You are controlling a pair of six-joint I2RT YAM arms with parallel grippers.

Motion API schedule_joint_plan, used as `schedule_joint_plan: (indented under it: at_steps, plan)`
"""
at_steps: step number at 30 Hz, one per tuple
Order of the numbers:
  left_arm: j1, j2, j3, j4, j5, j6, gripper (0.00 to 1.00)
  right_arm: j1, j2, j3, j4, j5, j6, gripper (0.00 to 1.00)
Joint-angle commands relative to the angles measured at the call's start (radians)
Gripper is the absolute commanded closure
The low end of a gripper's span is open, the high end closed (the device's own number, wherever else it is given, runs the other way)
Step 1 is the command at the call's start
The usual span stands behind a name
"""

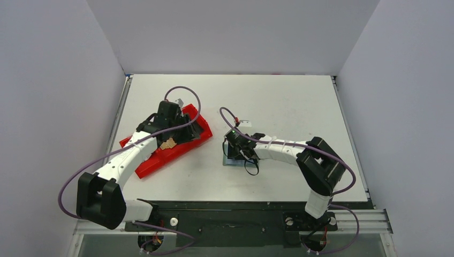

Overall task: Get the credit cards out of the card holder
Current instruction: Remove the credit card from the card holder.

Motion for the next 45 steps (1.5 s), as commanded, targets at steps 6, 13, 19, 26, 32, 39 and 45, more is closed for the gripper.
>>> schedule_joint_plan:
  at_steps: [6, 13, 19, 26, 32, 39, 45]
  plan:
    - [-0.038, 0.016, -0.005, 0.063, 0.01, -0.011, 0.62, 0.011, 0.016, -0.025, 0.079, -0.012, -0.007, 0.64]
    - [-0.079, 0.048, -0.039, 0.097, 0.028, -0.042, 0.62, 0.011, -0.021, -0.135, 0.207, -0.11, -0.031, 0.82]
    - [-0.146, 0.092, -0.081, 0.148, 0.05, -0.083, 0.62, 0.01, -0.069, -0.225, 0.308, -0.199, -0.055, 0.94]
    - [-0.202, 0.155, -0.103, 0.225, 0.09, -0.121, 0.62, -0.016, -0.089, -0.326, 0.431, -0.317, -0.066, 0.98]
    - [-0.225, 0.234, -0.086, 0.263, 0.116, -0.113, 0.63, -0.048, -0.09, -0.364, 0.472, -0.355, -0.06, 1.0]
    - [-0.25, 0.316, -0.054, 0.299, 0.139, -0.107, 0.63, -0.055, -0.087, -0.369, 0.474, -0.357, -0.061, 1.0]
    - [-0.271, 0.361, -0.029, 0.315, 0.144, -0.106, 0.63, -0.063, -0.091, -0.377, 0.474, -0.358, -0.063, 1.0]
